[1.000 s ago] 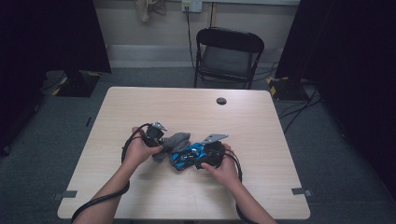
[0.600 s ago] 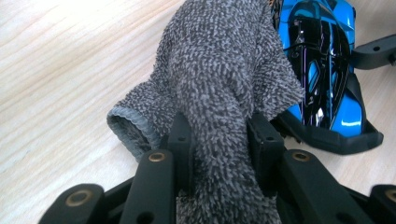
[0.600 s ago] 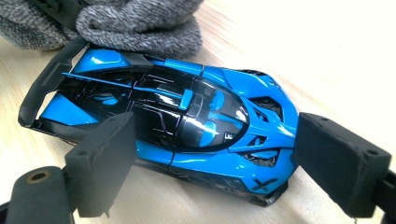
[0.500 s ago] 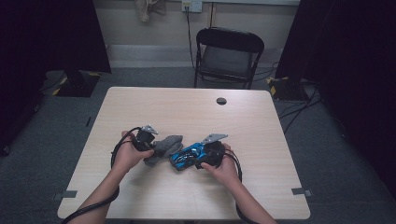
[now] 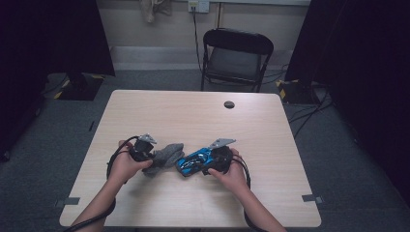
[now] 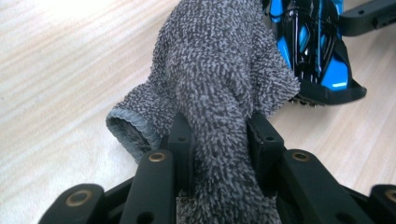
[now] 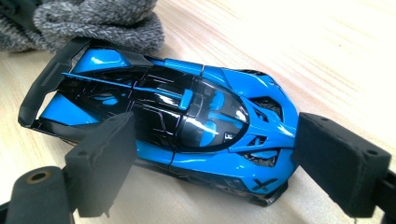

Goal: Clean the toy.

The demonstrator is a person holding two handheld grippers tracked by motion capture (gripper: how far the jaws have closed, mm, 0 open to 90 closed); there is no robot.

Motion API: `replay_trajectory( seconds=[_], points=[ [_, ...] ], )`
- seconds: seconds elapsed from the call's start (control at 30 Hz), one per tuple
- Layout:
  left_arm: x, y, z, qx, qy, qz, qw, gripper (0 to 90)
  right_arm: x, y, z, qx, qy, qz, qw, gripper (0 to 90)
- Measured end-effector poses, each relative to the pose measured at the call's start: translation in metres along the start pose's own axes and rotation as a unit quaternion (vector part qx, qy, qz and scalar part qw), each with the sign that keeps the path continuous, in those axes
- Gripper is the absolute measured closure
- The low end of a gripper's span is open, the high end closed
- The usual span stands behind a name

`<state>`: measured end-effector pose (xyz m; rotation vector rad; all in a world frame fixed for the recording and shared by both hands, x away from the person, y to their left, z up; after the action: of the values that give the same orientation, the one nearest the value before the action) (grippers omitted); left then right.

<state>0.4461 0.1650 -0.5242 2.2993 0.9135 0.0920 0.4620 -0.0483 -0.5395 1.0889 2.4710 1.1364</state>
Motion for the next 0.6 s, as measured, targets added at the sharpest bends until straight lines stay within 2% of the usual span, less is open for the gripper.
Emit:
replay_trajectory(
  seconds=[0.27,0.6],
  points=[
    [-0.012,-0.014,-0.003,-0.004,-0.014,-0.001,0.9999,67.8,0.0,0.0,0.0,0.001,0.0,0.0,1.0,13.0],
    [-0.018,-0.024,-0.01,0.0,-0.03,-0.004,0.9995,68.0,0.0,0.0,0.0,0.001,-0.002,0.0,1.0,13.0]
  ],
)
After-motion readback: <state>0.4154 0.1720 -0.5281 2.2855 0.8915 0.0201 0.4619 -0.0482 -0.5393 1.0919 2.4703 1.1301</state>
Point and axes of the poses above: each handheld gripper's, and its own axes: z roughly forward along the jaws, y roughly out of its top, x roughly to its left, the point moved 8 cm from there along z, roughly forward along the jaws, and after that the axes turned 3 degrees about z, right-handed, at the moved point
